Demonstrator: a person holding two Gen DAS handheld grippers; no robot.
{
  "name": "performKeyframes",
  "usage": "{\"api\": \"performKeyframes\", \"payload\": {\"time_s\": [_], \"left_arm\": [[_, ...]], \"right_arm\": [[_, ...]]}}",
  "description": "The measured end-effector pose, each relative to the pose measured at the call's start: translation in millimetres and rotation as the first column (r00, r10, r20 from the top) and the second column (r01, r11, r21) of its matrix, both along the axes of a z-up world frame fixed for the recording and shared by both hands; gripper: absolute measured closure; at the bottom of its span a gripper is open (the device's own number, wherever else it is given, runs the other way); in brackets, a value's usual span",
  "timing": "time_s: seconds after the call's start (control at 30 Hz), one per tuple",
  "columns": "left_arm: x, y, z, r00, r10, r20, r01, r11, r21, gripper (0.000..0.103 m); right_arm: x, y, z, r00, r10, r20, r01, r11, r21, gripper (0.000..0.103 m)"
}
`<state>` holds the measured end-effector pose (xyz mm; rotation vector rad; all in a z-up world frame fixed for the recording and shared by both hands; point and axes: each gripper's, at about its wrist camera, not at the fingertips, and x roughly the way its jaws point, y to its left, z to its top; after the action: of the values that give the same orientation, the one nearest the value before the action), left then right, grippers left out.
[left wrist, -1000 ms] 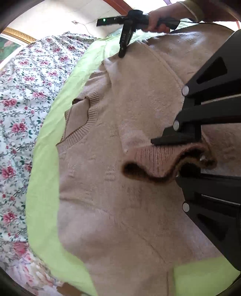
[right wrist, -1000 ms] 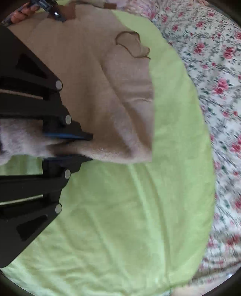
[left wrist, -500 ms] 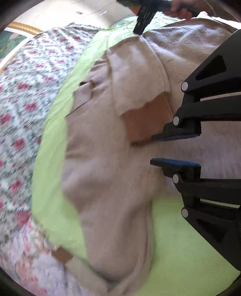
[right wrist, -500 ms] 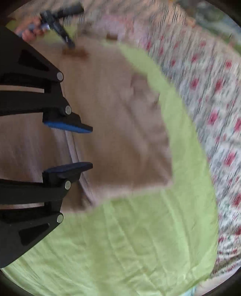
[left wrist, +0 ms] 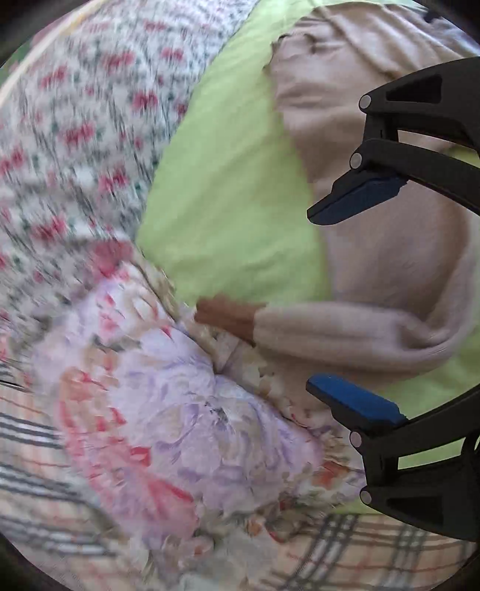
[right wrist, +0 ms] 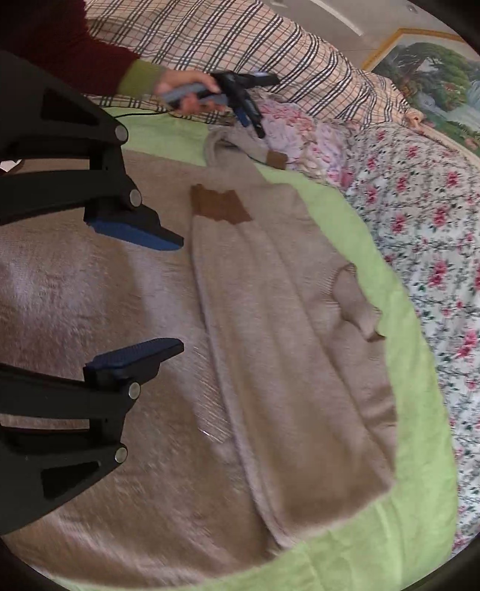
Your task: Fold small clothes
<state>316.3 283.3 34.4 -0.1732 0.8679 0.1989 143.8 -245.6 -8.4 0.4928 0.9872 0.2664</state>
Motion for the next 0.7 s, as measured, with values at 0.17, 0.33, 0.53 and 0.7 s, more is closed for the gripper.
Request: {"api": "performKeyframes", "payload": {"time_s": [0.17, 0.33, 0.53, 0.7], "left_arm": [[41.1, 29.8, -40.2, 0.994, 0.02, -0.111, -0.027, 0.998, -0.056, 0.02], [42.0, 28.8, -51.4, 0.996, 0.001, -0.09, -0.013, 0.992, -0.126, 0.097], [-0.1, -45.5, -10.2, 0.99, -0.113, 0.09, 0.125, 0.981, -0.147, 0.098], [-26.6, -144.6, 19.4, 0.941, -0.271, 0.201, 0.311, 0.928, -0.205, 0.098]], "right_arm": [[-0.6, 7.7, -8.1, 1.0, 0.022, -0.02, -0.022, 1.0, 0.009, 0.052], [0.2, 10.0, -5.1, 1.0, 0.024, -0.005, -0.024, 1.0, -0.002, 0.052], [-3.2, 6.6, 7.9, 0.998, 0.008, 0.07, -0.008, 1.0, 0.004, 0.052], [-10.3, -3.2, 13.2, 0.996, -0.024, 0.086, 0.023, 1.0, 0.018, 0.052]]}}
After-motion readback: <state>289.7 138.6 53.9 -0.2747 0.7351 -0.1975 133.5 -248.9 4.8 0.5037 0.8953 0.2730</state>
